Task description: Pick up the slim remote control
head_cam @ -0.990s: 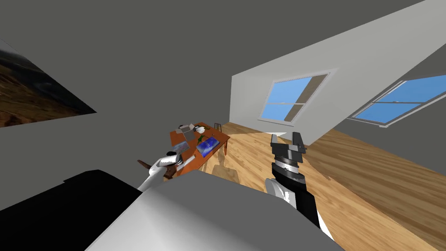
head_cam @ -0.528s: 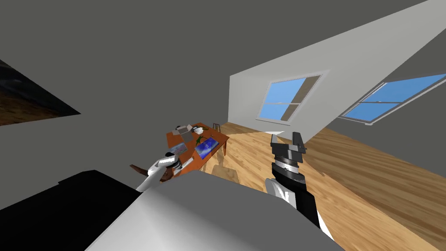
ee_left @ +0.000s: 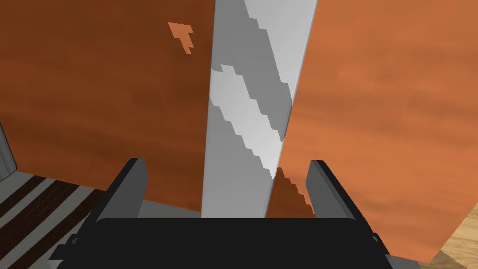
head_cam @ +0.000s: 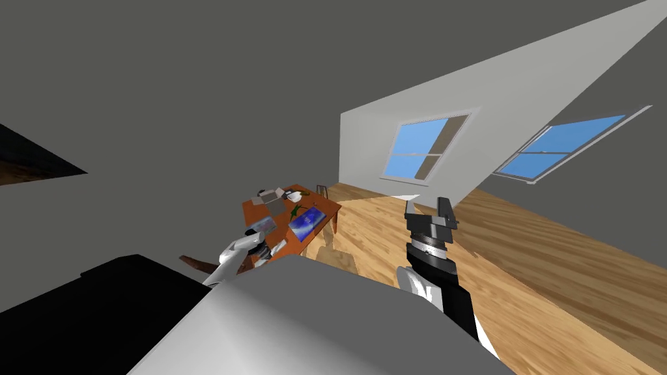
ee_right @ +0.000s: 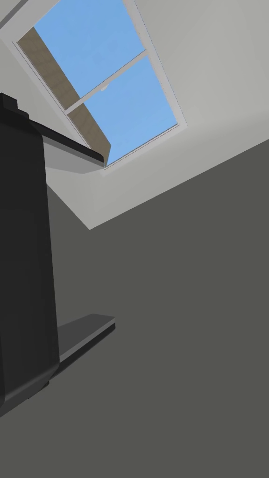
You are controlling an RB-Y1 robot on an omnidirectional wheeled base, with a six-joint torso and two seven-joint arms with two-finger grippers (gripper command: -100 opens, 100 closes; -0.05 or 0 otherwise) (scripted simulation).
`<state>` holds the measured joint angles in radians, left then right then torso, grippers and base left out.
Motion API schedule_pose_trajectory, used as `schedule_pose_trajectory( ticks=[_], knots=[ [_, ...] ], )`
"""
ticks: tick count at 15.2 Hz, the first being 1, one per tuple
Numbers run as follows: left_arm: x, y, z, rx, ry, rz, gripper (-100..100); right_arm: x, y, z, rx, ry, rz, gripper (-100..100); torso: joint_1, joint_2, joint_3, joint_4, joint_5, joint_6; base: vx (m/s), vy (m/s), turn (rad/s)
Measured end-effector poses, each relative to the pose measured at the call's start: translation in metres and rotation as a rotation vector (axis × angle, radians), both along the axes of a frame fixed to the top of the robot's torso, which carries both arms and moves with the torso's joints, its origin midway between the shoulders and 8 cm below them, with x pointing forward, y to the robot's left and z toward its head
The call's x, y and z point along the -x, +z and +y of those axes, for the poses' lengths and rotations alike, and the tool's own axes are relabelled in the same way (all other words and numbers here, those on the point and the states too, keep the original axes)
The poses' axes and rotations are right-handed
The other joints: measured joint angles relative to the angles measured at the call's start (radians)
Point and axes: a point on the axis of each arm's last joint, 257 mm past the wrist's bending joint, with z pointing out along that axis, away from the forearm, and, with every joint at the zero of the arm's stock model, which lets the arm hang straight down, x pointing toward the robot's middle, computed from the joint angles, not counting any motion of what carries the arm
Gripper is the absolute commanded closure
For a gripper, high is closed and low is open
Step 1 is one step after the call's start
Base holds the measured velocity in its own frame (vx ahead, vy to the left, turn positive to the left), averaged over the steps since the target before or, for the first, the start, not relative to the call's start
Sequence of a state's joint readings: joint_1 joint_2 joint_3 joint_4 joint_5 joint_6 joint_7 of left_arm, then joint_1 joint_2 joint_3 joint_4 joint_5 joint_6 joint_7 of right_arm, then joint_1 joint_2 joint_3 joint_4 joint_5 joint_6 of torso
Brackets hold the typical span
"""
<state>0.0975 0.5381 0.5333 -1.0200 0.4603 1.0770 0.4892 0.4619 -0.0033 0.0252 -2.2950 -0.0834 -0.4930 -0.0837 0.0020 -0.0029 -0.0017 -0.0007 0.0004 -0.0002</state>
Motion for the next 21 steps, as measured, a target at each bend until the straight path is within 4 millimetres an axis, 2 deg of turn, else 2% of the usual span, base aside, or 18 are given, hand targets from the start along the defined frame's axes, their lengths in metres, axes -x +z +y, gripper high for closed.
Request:
schedule_pose_trajectory(
  ticks=[8,14,15,21],
  knots=[
    [0.027,-0.013,-0.027,0.146,0.123,0.074,-100,0.000,0.000,0.000,0.000,0.000,0.000,0,0.001,0.000,0.000,0.000,0.000,0.000,0.034,0.047,-0.057],
    [0.030,-0.032,-0.041,0.152,0.118,0.077,-100,0.000,0.000,0.000,0.000,0.000,0.000,0,0.000,0.001,0.000,0.000,0.000,0.000,0.022,0.030,0.030],
    [0.030,-0.033,-0.041,0.150,0.117,0.075,100,0.000,0.000,0.000,0.000,0.000,0.000,0,-0.001,0.001,0.001,0.000,0.000,0.000,0.006,0.007,-0.001],
    [0.030,-0.031,-0.039,0.152,0.117,0.076,100,0.000,0.000,0.000,0.000,0.000,0.000,0,0.000,0.002,0.001,0.001,0.000,-0.001,-0.008,-0.008,-0.013]
  ],
)
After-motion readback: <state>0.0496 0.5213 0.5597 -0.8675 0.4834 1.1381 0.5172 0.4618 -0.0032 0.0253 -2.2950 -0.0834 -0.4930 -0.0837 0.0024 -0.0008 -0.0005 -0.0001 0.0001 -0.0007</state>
